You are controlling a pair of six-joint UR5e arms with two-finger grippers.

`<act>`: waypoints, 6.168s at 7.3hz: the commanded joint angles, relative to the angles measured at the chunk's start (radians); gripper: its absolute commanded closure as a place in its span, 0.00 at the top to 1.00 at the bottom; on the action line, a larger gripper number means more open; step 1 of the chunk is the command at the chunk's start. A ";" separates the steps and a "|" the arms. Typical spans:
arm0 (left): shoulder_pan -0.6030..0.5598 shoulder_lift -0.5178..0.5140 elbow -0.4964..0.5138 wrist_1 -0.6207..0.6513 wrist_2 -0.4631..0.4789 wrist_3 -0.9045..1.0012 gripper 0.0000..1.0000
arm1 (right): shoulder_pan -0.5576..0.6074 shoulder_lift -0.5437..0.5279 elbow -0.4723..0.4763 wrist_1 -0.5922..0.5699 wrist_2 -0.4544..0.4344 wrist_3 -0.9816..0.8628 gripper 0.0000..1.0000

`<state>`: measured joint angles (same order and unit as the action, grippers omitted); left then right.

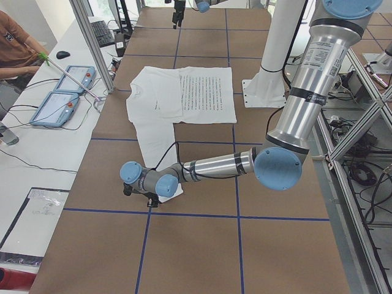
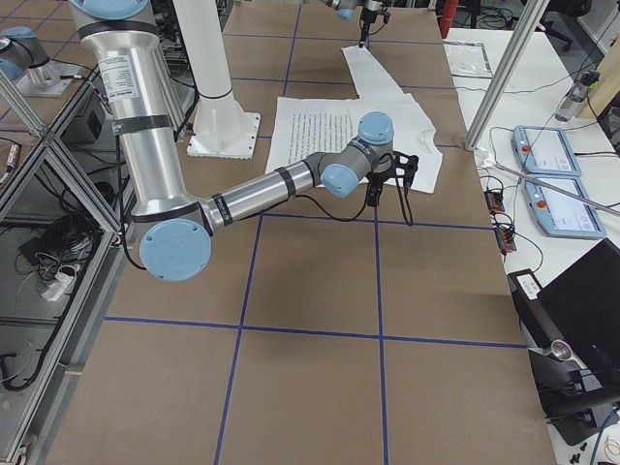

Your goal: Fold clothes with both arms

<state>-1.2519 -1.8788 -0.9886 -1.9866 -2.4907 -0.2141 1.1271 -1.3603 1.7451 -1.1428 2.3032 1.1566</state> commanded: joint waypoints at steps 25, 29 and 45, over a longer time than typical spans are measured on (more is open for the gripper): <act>0.715 -0.876 0.088 -0.417 0.674 -1.478 0.05 | 0.102 -0.112 -0.113 0.009 0.038 -0.293 1.00; 0.720 -0.879 0.099 -0.420 0.688 -1.482 0.58 | 0.100 -0.117 -0.104 0.009 0.050 -0.287 1.00; 0.597 -0.005 -1.107 0.068 0.584 -1.001 0.64 | -0.753 -0.341 0.381 0.124 -0.615 0.895 0.98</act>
<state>-0.6540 -1.9221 -2.0564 -1.9216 -1.9067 -1.2165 0.5079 -1.6768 2.1029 -1.0184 1.8230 1.9432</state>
